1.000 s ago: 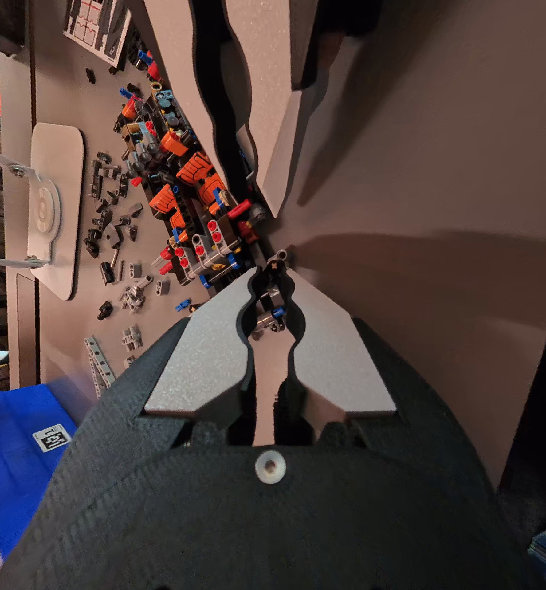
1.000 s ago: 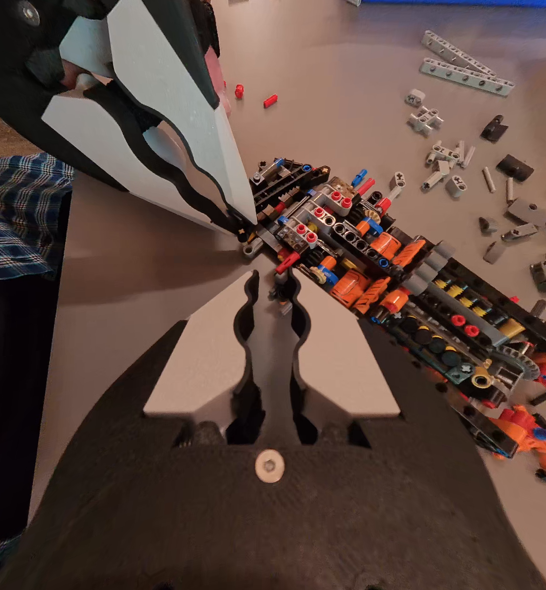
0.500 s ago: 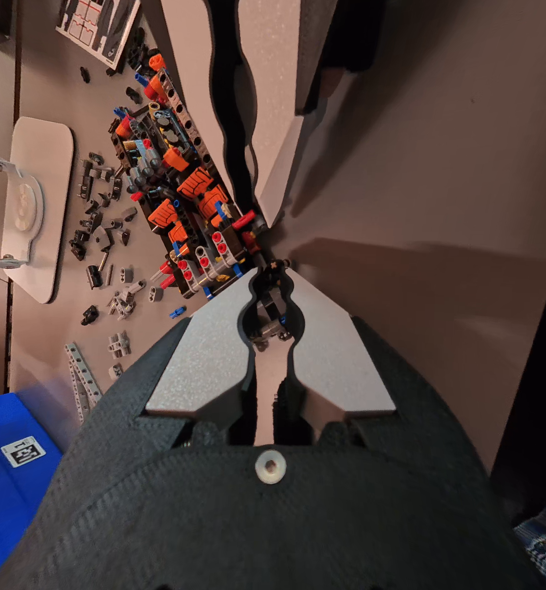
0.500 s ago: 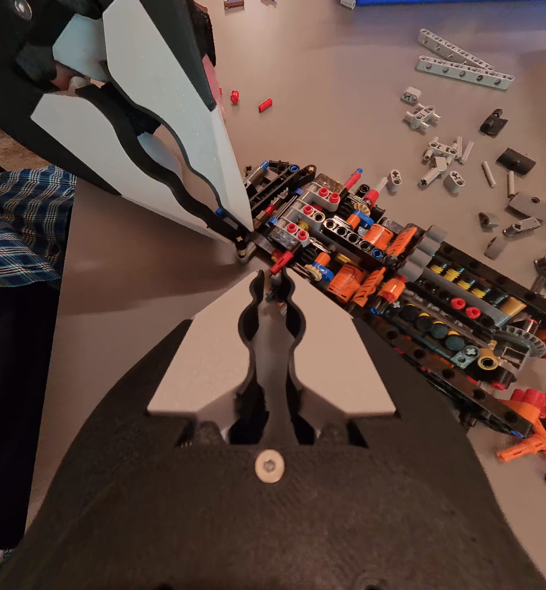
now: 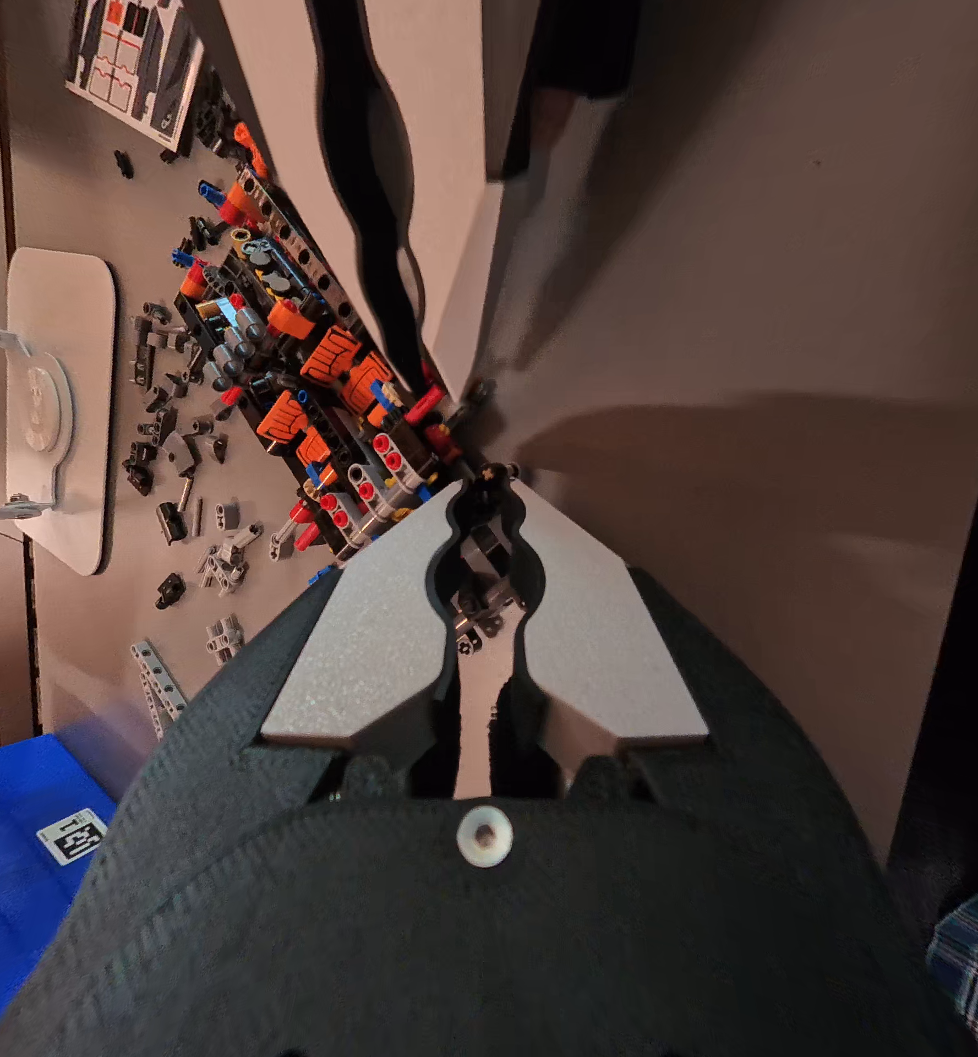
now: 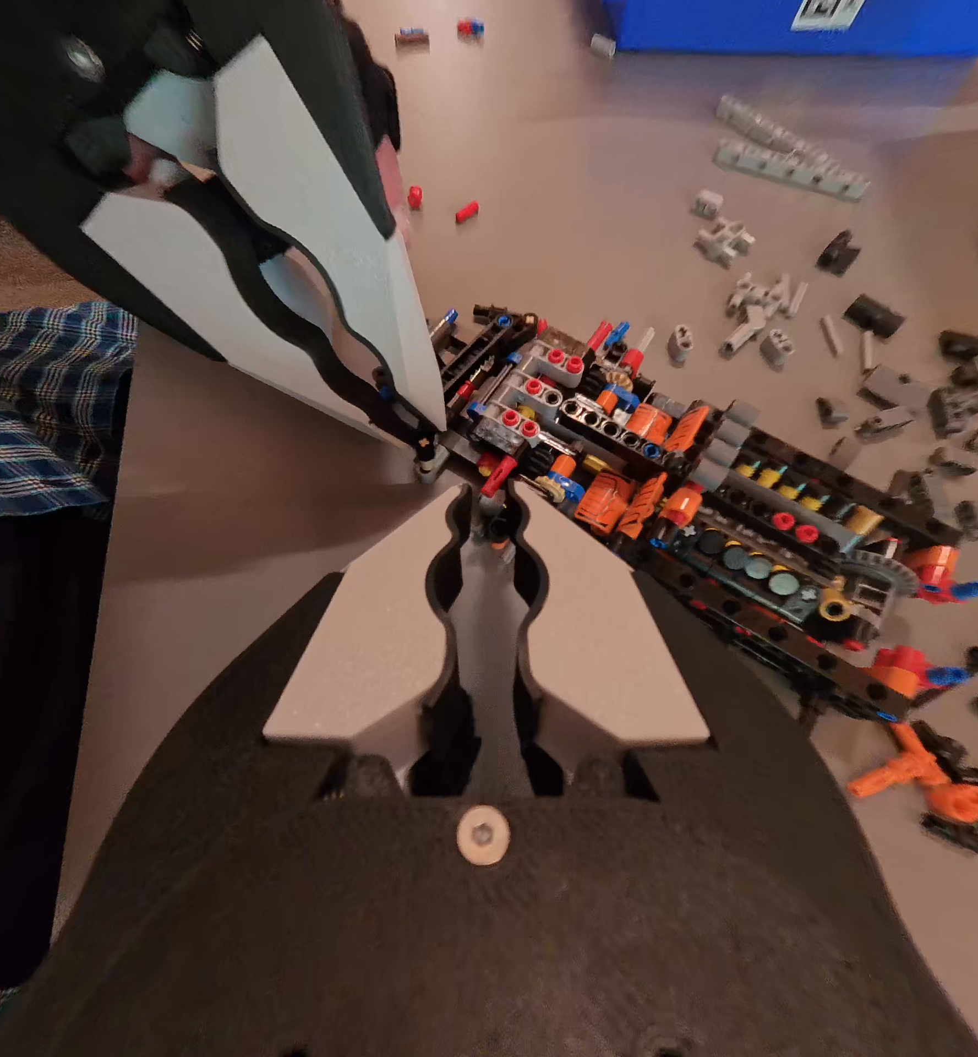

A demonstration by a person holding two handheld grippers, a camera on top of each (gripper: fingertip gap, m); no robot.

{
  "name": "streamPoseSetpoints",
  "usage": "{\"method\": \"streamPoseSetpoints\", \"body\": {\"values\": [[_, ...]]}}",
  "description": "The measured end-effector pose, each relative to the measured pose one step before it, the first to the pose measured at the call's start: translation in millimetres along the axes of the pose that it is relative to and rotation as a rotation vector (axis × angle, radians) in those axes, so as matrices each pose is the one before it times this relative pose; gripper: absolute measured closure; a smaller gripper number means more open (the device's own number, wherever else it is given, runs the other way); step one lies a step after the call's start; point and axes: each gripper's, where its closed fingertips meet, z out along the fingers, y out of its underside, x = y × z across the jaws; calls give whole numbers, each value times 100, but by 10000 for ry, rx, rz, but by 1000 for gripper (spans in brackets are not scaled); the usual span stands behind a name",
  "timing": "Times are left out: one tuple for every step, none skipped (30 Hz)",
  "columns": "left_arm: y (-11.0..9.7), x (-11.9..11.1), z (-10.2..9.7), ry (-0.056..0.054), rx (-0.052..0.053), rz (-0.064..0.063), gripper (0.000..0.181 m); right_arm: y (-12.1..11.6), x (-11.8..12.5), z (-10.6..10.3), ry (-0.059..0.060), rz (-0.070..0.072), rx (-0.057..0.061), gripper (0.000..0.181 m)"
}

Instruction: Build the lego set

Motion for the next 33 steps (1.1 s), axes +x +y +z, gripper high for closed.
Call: {"method": "streamPoseSetpoints", "body": {"values": [[-18, 28, -14, -55, 25, 26, 172, -256, -116, -578, 104, -169, 117, 174], [-3, 24, -16, -40, 7, -14, 172, -283, -485, -513, -70, -196, 140, 178], [-27, 23, -2, -12, 28, -53, 172, -185, -828, -214, -265, -125, 38, 181], [-65, 26, 2, -15, 39, -25, 172, 289, -795, 228, -279, 38, -236, 181], [-29, -9, 29, -26, -7, -39, 172, 548, -627, 529, -228, 141, -336, 181], [-61, 20, 15, 16, -6, -16, 172, 384, -264, 585, -26, 185, -174, 181], [-73, 19, 31, 14, 19, 20, 173, 370, -107, 590, 20, 188, -172, 181], [-56, -3, 38, 7, 23, -3, 173, 360, 187, 536, 152, 189, -200, 181], [-70, 48, 6, 63, 34, 7, 173, 190, 388, 342, 219, 173, -163, 181], [-78, 54, -11, 67, 40, 24, 173, -188, 87, 156, 15, 83, 30, 181], [-43, 28, 12, 40, 47, 31, 173, -251, -78, 115, -74, 91, 69, 179], [-57, 12, 18, 27, 50, 28, 173, 52, -13, 227, -8, 37, -111, 177], [-32, 11, 22, 28, 23, -4, 173, 213, 2, 285, 12, -9, -217, 174], [-16, 0, 13, 23, 24, -2, 173, -41, 2, 169, 9, -13, -39, 174], [-42, 22, 10, 28, 58, -18, 173, -64, 116, 66, 32, 59, -2, 173], [-26, 46, -5, 45, 69, -42, 173, -21, 40, 21, -90, 120, -2, 174], [11, 11, -13, 30, 27, -12, 173, -14, -21, 13, -111, 80, -1, 174], [7, -2, -5, 10, 13, -11, 173, -12, -19, 29, -31, -1, -4, 175], [-5, -9, 23, -13, 10, -2, 173, -9, -18, 20, 21, -55, -1, 175], [13, -2, 8, -17, 3, 26, 173, -25, -13, 21, 18, -57, -2, 175], [25, -12, -14, 4, -6, 24, 173, -10, -15, 16, 20, -45, 2, 175], [14, 11, -24, 26, 10, 8, 173, -4, -23, 11, 29, -71, 3, 175], [4, 12, -8, 21, 8, 4, 173, 1, -13, 3, 48, -86, 7, 176], [30, 32, -41, 40, -10, 32, 173, 2, -4, 12, 15, -23, 3, 175], [23, 13, -13, 32, 2, 43, 174, 4, -7, -6, -7, -1, 2, 175], [-9, 15, 4, 17, 18, -20, 174, -6, 9, 1, -30, 14, 2, 175], [17, 80, 22, 39, -14, 16, 174, 5, 3, 6, -32, 20, 0, 175], [4, -5, 4, -46, -4, 63, 174, -2, -9, 4, 7, -31, 1, 175], [-26, -50, 49, -55, 11, 0, 174, 1, 4, 2, 21, -51, 2, 176], [-37, -18, 40, -3, 19, -62, 174, -3, 1, 2, -13, 1, 0, 176], [27, 21, -33, 45, -46, 16, 174, 8, -2, 4, -31, 14, -1, 176], [56, 5, -26, -49, -86, 185, 174, -6, -1, 7, 0, -15, 0, 176], [30, 19, -7, -81, -85, 204, 174, 2, 7, -2, 11, -16, 1, 176]]}}
